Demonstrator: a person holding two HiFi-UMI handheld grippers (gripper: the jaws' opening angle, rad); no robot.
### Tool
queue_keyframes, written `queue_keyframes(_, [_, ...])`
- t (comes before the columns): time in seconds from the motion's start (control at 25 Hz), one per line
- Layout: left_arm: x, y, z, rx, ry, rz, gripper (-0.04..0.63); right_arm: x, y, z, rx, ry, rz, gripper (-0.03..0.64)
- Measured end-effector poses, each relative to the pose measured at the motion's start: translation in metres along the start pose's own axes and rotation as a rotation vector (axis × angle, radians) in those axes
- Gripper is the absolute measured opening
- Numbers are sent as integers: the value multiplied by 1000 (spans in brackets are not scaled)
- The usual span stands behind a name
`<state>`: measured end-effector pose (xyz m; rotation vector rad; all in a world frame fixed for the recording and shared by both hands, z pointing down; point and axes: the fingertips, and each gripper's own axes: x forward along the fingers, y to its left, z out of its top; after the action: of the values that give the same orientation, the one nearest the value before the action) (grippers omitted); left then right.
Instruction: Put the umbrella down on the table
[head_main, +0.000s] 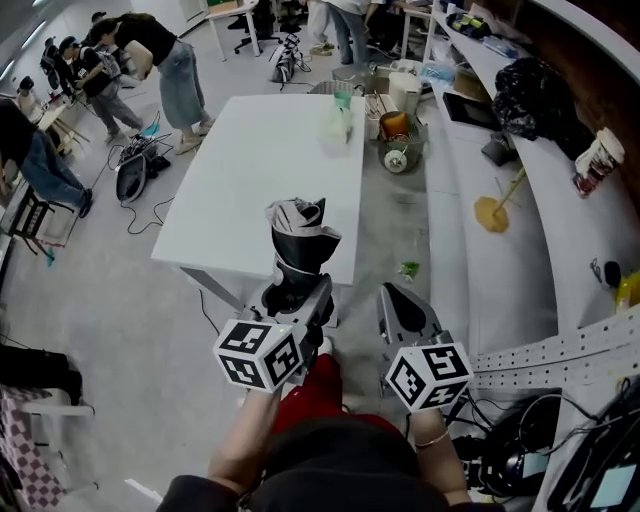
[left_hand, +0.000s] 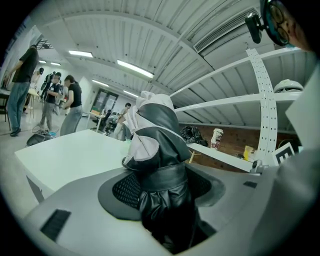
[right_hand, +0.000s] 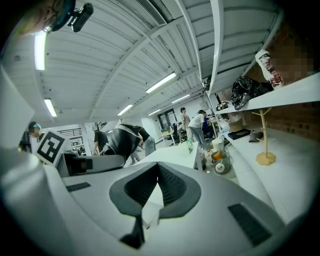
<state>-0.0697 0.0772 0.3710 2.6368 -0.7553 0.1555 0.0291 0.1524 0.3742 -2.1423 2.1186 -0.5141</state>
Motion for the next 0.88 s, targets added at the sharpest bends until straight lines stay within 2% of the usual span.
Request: queue_keyframes(0.88, [133,104,49,-15,69,-28,258,168,-46,37,23,36,-38,18])
